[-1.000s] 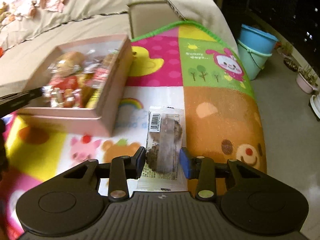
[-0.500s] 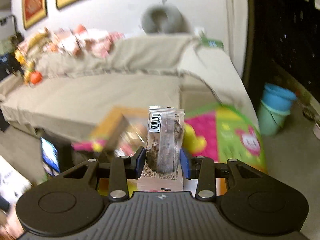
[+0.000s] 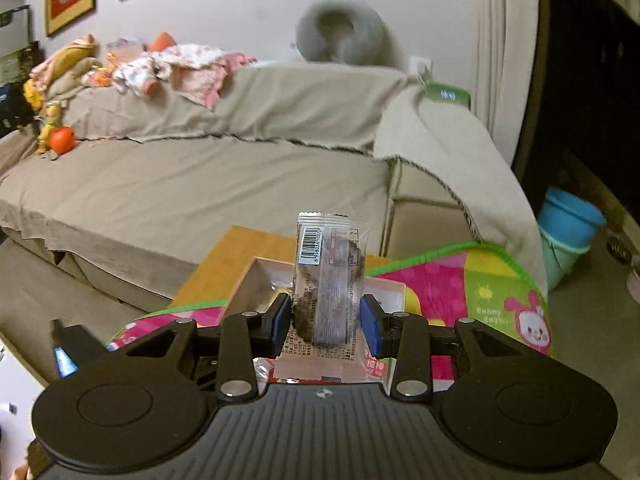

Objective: Organize objects
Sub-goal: 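Lift the packet and lower it into the pink box, opening the right tool, then set the pink box down on the mat with the left tool while the right tool withdraws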

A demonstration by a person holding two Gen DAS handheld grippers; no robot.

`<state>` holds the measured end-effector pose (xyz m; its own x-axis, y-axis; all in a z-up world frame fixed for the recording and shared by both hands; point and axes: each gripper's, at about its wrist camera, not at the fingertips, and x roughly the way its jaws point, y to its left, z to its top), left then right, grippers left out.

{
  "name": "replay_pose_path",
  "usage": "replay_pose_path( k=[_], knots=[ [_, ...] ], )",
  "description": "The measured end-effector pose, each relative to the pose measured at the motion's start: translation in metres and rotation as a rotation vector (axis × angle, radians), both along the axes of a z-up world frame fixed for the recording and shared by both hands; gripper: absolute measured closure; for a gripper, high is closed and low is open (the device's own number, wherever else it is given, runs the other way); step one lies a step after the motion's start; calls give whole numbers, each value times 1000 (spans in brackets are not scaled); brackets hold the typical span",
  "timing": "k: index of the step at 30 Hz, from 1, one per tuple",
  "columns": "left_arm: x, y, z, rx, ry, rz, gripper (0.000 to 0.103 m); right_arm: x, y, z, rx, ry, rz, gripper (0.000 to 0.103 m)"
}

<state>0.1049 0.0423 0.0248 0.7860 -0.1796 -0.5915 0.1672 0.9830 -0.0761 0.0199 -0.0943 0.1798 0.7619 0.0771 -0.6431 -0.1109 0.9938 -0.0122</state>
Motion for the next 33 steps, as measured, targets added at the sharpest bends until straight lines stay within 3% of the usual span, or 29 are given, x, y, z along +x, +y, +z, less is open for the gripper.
replay_pose_path(
  k=[9,22,26,30,33],
  knots=[
    [0,0,0,0,0,0,89,19,-5,-31,2,70,-25,63],
    [0,0,0,-1,0,-1,89,18,-5,-48,-27,99,-17,59],
    [0,0,0,0,0,-1,89,13,-6,-52,-57,81,-11,49],
    [0,0,0,0,0,0,89,-12,-8,-67,-135,41,35,26],
    [1,-1,1,9,2,3,89,-36,-12,-91,-154,71,94,24]
  ],
)
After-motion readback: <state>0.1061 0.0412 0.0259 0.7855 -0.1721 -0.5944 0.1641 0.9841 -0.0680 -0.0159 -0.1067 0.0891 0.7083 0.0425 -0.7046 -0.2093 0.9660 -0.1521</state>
